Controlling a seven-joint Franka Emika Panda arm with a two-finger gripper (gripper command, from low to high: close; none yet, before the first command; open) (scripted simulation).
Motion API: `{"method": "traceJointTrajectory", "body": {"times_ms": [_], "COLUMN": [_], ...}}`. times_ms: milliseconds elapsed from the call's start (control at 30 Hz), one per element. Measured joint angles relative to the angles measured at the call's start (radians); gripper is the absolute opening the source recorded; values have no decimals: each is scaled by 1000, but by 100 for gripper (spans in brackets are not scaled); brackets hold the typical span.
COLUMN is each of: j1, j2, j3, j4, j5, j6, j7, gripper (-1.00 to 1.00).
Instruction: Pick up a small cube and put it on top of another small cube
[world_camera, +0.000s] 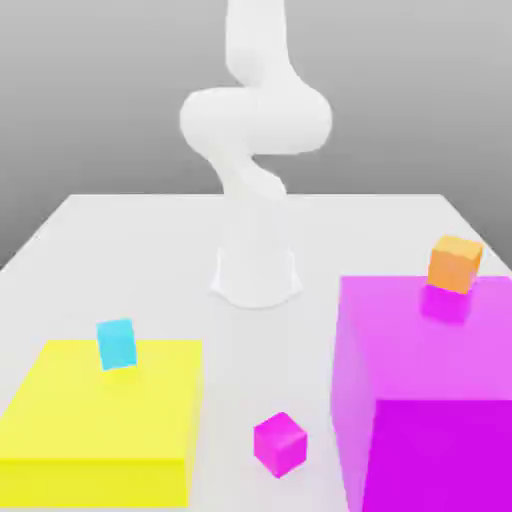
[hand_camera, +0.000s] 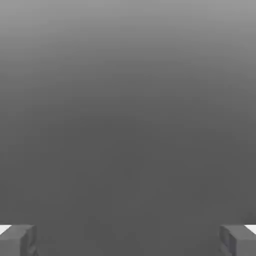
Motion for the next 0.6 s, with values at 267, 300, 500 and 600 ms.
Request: {"method": "traceJointTrajectory", "body": {"times_ms": [267,300,500,600], "j1": [154,174,289,354], "j2": [290,326,543,653], "j3": [73,83,146,187], "j4": [-26,-31,-62,-77], "j5": [-75,-84,-145,-182], "j6": [152,171,289,346], "j7": [-306,-346,-581,-695], "gripper": [0,0,0,0]}}
